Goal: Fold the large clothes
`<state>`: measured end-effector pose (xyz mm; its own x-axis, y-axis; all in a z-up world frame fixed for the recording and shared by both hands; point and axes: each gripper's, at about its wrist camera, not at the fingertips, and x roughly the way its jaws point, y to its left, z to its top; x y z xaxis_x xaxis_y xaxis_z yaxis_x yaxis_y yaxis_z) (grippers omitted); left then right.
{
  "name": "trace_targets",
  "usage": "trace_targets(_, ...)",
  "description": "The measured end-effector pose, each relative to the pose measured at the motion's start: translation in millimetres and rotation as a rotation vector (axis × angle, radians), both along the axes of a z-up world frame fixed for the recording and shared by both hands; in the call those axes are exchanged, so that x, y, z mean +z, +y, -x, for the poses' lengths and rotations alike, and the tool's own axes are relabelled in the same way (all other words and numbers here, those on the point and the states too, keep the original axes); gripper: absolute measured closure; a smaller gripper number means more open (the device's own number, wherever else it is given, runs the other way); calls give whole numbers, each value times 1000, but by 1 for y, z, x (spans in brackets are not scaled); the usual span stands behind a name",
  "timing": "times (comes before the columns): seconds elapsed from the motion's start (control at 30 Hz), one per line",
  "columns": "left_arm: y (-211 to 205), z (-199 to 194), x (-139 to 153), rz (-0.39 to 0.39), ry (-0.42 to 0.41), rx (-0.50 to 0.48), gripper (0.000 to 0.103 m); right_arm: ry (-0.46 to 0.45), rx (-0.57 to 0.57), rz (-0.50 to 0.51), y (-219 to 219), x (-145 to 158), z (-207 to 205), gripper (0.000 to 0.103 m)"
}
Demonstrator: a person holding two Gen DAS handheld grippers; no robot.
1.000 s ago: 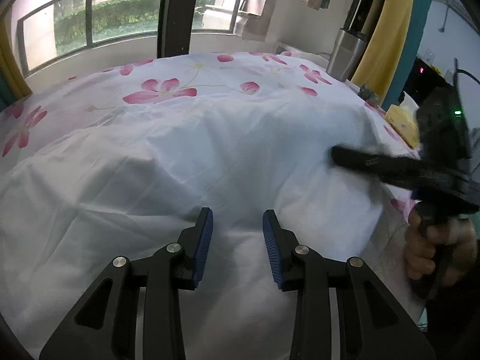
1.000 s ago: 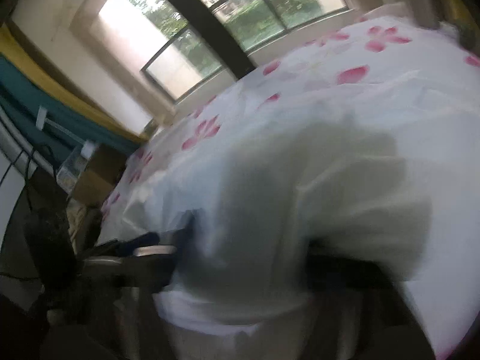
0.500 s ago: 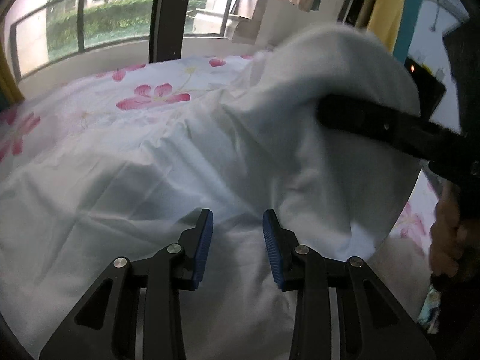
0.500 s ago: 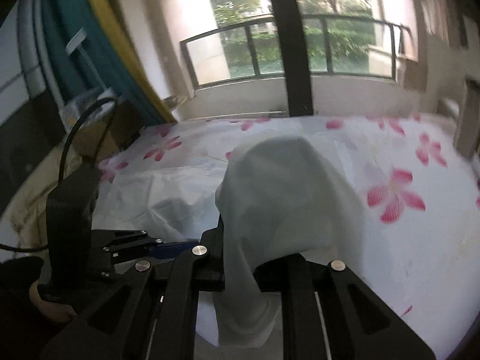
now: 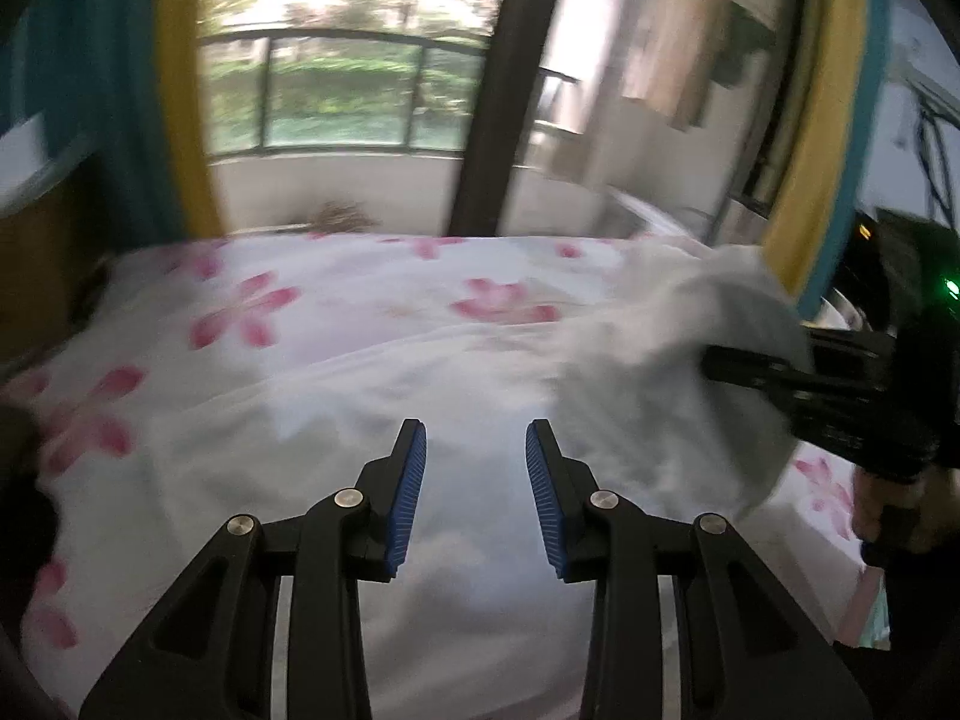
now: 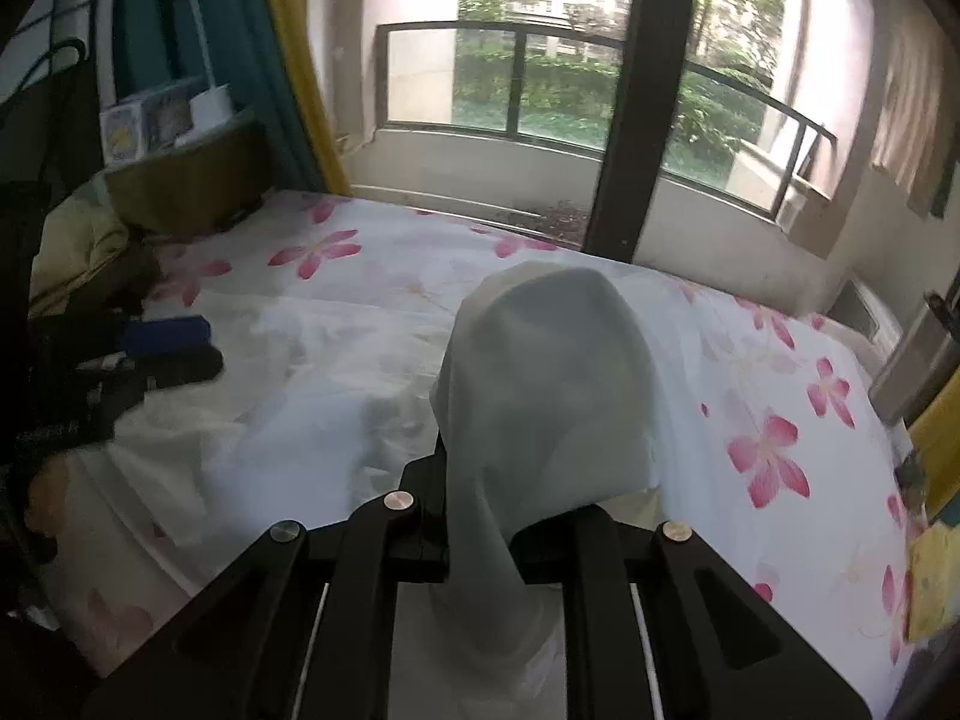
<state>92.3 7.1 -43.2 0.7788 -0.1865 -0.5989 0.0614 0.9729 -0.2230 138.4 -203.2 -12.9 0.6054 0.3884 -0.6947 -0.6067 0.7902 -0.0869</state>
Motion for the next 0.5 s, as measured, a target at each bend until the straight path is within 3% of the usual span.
trace_targets(0.13,40,13,-8,17,21,85,67,22,38,26,30,-5,2,87)
trace_targets(0.33,74,31,-9,33,27,147,67,57,95,101,67,-20,9,75)
trace_targets(0.43,86,35,-11,30,34,162,67,100,132,124,82,-28,11,57)
trace_targets(0.5,94,39,-11,33,35,176,67,146,183,148,95,-37,15,28)
